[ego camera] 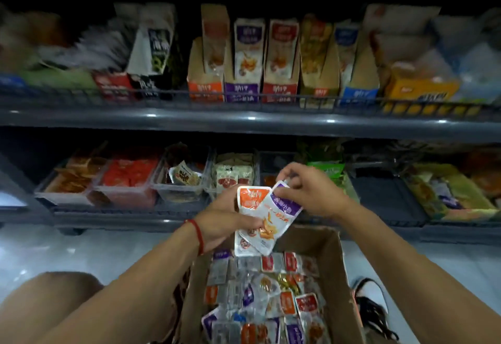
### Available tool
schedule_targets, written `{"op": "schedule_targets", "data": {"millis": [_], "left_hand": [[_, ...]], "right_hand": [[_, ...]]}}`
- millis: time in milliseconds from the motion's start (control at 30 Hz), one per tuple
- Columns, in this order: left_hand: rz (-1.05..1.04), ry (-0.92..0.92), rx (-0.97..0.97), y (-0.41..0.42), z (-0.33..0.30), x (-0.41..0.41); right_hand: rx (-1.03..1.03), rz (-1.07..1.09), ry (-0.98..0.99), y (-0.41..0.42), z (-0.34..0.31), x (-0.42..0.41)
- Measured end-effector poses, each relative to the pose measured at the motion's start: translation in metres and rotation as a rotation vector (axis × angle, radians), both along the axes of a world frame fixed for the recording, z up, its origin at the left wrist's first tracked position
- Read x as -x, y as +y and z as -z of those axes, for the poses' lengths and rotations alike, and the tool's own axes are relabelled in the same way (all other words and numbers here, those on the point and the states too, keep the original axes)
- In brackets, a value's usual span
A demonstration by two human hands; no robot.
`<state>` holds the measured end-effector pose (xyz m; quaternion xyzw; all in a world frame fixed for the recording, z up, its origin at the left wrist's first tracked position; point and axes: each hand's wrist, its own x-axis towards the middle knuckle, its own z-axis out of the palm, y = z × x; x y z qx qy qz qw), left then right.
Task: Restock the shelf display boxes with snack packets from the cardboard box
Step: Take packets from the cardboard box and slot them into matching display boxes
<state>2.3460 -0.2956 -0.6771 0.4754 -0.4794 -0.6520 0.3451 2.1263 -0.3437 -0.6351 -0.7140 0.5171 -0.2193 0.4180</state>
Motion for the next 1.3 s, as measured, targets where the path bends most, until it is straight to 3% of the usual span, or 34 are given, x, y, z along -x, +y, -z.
{"op": "schedule_targets", "data": {"millis": [133,300,467,567,867,1100,1300], "left_hand": [[-0.239,0.021,0.193,-0.028,-0.061,-0.011],[-0.383,0.083,0.361,-0.056,-0.116,-0.024],[-0.595,0.150,0.303,-0.077,-0.125,-0.049],[-0.644,0.223,0.254,-0.080,-0.129,-0.053],[-0.671,0.255,0.231,-0.082,-0.136,-0.060],[-0.666,0.192,0.229,-0.077,-0.135,-0.062],[-0.675,0.119,0.229,-0.075,-0.135,-0.061]], "right_hand": [[-0.015,0.109,-0.222,-0.007,-0.053,-0.015],[0.179,0.166,-0.208,-0.037,-0.117,-0.034],[0.549,0.210,-0.068,-0.094,-0.182,-0.043],[0.668,0.227,0.030,-0.125,-0.203,-0.052],[0.672,0.250,0.347,-0.188,-0.208,-0.092],[0.629,0.277,0.373,-0.193,-0.199,-0.094],[0.760,0.260,0.487,-0.195,-0.182,-0.101]]}}
